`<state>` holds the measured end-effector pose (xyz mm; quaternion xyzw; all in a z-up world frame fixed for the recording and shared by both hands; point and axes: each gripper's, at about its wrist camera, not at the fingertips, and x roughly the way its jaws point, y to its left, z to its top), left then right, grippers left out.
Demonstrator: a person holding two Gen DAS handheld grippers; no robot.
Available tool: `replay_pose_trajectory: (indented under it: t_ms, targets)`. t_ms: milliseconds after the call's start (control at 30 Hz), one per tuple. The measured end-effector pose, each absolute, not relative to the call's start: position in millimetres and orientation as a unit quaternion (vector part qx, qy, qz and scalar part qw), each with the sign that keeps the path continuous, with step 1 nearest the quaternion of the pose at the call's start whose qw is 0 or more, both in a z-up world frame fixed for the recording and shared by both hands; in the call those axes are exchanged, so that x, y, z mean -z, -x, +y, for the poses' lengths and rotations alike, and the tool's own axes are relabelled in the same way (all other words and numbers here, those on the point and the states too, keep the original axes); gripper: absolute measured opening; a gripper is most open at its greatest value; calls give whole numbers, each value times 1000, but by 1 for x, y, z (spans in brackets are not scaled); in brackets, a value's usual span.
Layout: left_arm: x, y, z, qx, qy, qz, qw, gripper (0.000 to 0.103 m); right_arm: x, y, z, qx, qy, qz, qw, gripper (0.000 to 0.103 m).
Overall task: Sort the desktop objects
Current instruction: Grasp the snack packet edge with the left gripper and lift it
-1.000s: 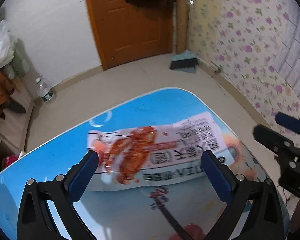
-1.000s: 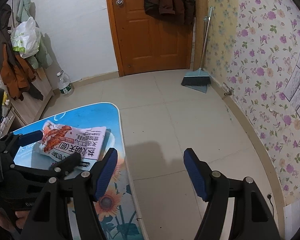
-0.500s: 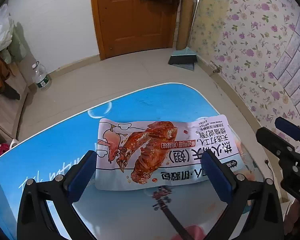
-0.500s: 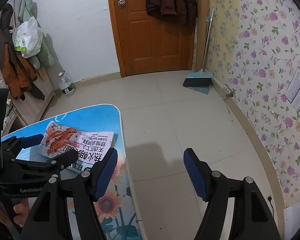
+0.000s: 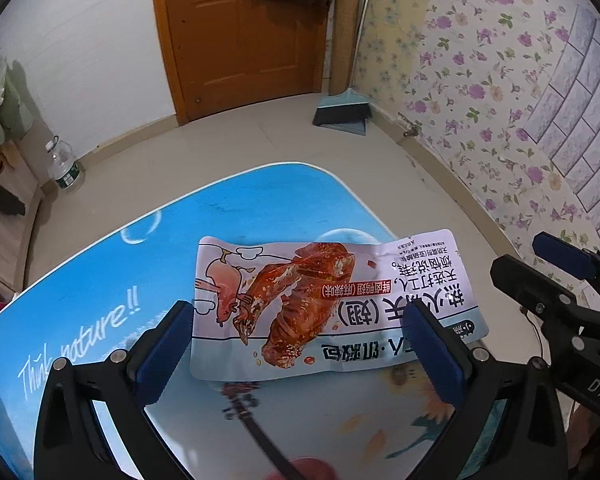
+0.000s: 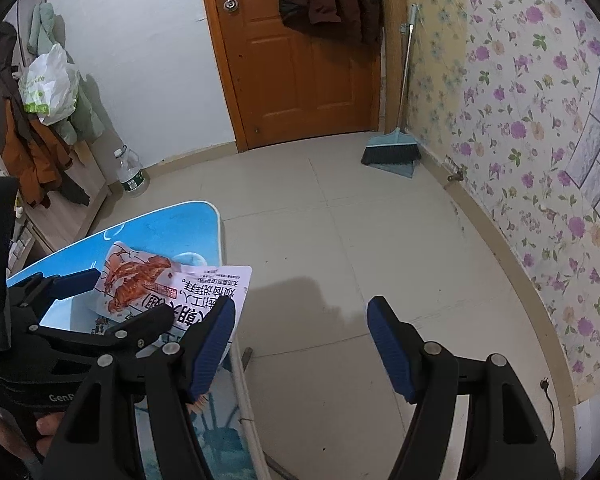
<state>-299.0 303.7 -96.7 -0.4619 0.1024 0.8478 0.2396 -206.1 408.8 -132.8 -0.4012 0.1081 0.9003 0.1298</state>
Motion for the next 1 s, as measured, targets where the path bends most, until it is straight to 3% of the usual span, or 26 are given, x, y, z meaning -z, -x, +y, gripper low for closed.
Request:
replay_pose_trajectory:
  t_ms: [300, 500, 1000]
  targets:
    - [95, 287, 330, -843, 460, 112, 255, 103, 126, 185, 431, -902, 391, 122, 135, 70]
    - [94, 282, 335, -841, 461, 113, 260, 103, 132, 185, 447, -897, 398, 171, 81, 70]
    - [88, 275, 328, -844, 451, 128, 262, 103, 151, 208, 434, -887, 417, 194, 20, 70]
